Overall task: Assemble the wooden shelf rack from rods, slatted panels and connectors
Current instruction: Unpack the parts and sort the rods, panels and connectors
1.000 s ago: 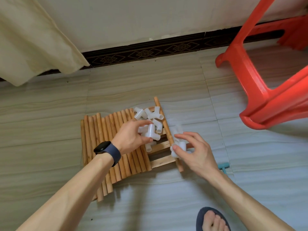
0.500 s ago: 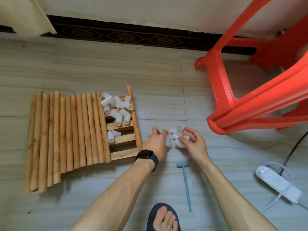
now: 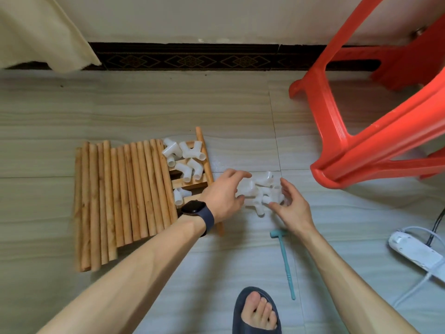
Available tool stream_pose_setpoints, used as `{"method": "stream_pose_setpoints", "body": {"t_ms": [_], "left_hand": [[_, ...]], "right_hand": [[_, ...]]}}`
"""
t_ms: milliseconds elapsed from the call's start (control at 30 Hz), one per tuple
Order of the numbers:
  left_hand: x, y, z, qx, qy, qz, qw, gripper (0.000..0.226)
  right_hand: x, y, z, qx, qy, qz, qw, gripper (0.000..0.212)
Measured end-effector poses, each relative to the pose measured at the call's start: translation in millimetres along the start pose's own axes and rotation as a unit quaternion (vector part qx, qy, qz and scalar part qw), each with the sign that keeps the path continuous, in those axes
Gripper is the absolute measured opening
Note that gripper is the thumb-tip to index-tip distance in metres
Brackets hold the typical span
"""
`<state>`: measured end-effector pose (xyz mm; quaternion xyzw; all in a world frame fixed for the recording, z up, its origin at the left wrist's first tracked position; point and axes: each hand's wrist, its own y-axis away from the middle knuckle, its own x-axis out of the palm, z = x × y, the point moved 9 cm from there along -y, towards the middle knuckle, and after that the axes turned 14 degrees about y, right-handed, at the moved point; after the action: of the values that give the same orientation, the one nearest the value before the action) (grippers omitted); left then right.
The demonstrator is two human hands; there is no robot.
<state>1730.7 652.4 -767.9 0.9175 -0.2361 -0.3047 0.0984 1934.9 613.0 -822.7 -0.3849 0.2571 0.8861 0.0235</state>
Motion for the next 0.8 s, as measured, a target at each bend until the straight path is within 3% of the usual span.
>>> {"method": "stream_pose_setpoints", "body": {"t_ms": [100, 233, 367, 500, 667, 800], "left_hand": [[-62, 26, 10, 0.011, 0.003, -0.079, 0.997, 0.045], [-122, 59, 58, -0.062, -0.086, -0.133, 0.985, 0.045], [-125, 74, 90, -0.110, -0.170, -0.074, 0.977, 0.059], [-107, 68, 92, -0.095, -0.218, -0.041, 0.970, 0.074], [-95, 62, 84, -0.027, -0.324, -0.015, 0.946, 0.058], [-89, 62, 84, 0.009, -0.346, 0.002, 0.938, 0.044]], "right_hand": [[-8, 13, 15, -0.046, 0.077, -0.046, 0.995, 0.069], [-3, 36, 67, -0.152, 0.110, -0.120, 0.975, 0.058], [32, 46, 131, -0.220, 0.125, -0.064, 0.965, 0.056], [68, 38, 188, -0.275, 0.218, -0.001, 0.936, 0.070], [115, 17, 222, -0.323, 0.394, 0.066, 0.858, 0.095], [126, 14, 223, -0.326, 0.450, 0.060, 0.829, 0.080]]}}
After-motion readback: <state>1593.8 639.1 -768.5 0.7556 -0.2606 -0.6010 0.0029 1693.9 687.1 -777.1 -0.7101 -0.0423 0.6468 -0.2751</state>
